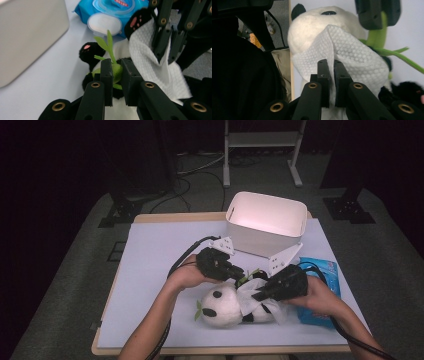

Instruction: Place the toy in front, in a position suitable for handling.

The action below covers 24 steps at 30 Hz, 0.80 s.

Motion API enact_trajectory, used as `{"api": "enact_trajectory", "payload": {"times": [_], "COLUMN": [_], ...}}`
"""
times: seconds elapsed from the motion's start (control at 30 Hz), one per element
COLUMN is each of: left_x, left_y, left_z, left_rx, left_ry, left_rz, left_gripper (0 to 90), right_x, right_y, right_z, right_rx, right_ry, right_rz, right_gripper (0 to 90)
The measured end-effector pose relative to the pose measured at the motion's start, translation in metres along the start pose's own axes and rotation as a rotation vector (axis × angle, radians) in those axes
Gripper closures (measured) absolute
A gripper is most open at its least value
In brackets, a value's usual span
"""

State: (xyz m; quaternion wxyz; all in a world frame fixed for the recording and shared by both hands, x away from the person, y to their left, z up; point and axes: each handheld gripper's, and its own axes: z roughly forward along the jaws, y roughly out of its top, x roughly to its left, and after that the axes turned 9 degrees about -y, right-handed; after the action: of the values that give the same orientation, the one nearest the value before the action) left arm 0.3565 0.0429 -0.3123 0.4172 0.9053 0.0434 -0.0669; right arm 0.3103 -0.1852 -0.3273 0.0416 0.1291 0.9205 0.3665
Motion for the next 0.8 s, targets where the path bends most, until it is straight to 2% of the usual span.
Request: {"api": "enact_trajectory", "payload": {"times": [0.27, 0.37, 0.4, 0.43, 0.5, 0.53, 0.63, 0.67, 0.73, 0.8], "left_x": [-0.006, -0.008, -0.008, -0.009, -0.012, -0.014, -0.016, -0.018, -0.021, -0.024], "left_y": [0.008, 0.006, 0.004, 0.003, 0.001, -0.001, -0.007, -0.013, -0.021, -0.030], "left_z": [0.002, 0.008, 0.009, 0.010, 0.011, 0.012, 0.014, 0.015, 0.016, 0.018], "left_rx": [0.017, 0.038, 0.039, 0.037, 0.050, 0.054, 0.051, 0.053, 0.054, 0.063], "left_ry": [-0.001, -0.012, -0.025, -0.030, -0.038, -0.037, -0.042, -0.044, -0.029, -0.033], "left_rz": [0.036, 0.037, 0.037, 0.035, 0.031, 0.032, 0.027, 0.020, 0.009, -0.006], "left_gripper": [80.1, 79.4, 78.9, 78.0, 72.2, 69.0, 60.0, 57.8, 55.3, 53.3], "right_x": [0.000, -0.004, -0.011, -0.013, -0.020, -0.022, -0.025, -0.025, -0.025, -0.026], "right_y": [0.003, 0.005, 0.002, 0.001, -0.005, -0.008, -0.014, -0.018, -0.020, -0.021], "right_z": [0.001, -0.006, -0.010, -0.010, -0.008, -0.005, -0.002, 0.002, 0.003, 0.002], "right_rx": [0.008, 0.002, 0.028, 0.030, 0.079, 0.095, 0.099, 0.107, 0.107, 0.102], "right_ry": [-0.012, -0.041, -0.085, -0.091, -0.125, -0.126, -0.110, -0.102, -0.102, -0.105], "right_rz": [-0.001, -0.007, 0.005, 0.010, 0.028, 0.042, 0.052, 0.059, 0.060, 0.069], "right_gripper": [84.8, 84.8, 84.8, 84.8, 84.8, 84.8, 84.8, 84.8, 84.8, 84.8]}}
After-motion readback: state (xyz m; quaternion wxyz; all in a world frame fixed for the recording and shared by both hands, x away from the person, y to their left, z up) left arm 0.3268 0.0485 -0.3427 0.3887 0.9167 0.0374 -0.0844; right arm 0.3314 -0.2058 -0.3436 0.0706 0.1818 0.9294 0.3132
